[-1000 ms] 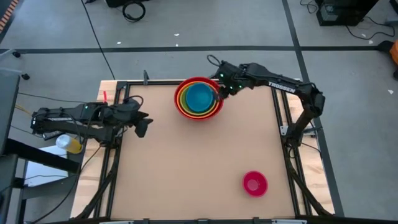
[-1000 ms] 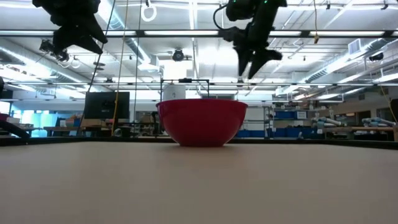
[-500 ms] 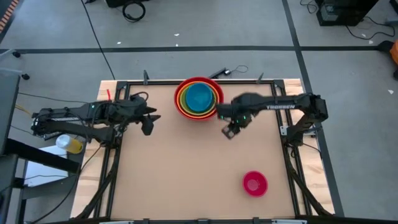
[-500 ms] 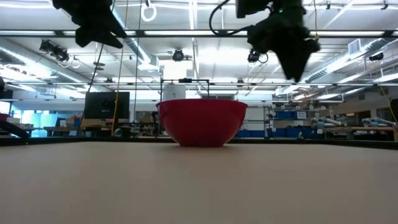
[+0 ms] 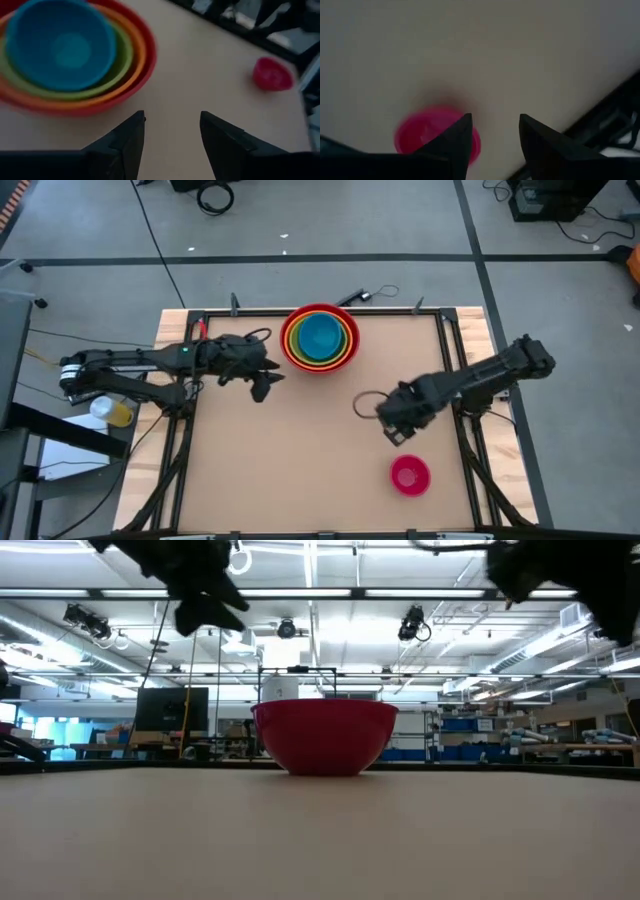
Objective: Nest bowls inside each other
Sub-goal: Stack the pink bowl on top of the blue bowl
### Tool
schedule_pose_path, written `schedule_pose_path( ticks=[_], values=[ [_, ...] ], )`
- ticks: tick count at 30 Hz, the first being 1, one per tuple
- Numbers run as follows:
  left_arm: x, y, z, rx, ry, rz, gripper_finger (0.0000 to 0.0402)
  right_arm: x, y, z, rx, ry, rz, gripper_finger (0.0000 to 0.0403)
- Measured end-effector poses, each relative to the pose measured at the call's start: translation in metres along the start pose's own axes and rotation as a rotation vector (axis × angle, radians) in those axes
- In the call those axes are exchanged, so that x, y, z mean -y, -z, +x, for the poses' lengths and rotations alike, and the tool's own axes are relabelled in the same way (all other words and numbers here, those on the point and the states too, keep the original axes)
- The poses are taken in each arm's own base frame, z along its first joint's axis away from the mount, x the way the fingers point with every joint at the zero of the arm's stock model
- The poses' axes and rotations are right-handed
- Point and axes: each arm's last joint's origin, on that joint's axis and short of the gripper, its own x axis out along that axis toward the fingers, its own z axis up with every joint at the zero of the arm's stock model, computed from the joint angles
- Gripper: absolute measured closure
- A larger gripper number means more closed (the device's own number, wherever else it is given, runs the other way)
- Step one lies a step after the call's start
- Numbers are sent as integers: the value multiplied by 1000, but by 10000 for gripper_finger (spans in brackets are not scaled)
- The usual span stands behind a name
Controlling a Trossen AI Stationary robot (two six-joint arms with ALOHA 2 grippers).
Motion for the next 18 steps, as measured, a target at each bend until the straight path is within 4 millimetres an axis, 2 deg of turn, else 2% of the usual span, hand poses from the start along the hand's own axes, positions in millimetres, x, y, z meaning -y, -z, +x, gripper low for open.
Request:
schedule_pose_path(
  ticks=[5,10,14,18],
  values=[
    [4,-5,21,20,62,-1,210,11,26,17,0,-64,29,235],
    [7,-6,36,15,132,1,210,5,42,50,13,-168,-3,235],
    [6,-3,42,-16,130,-7,210,7,51,72,9,-63,5,235],
    [6,-3,42,-14,130,-8,210,2,57,82,-16,-30,-56,235]
  ],
)
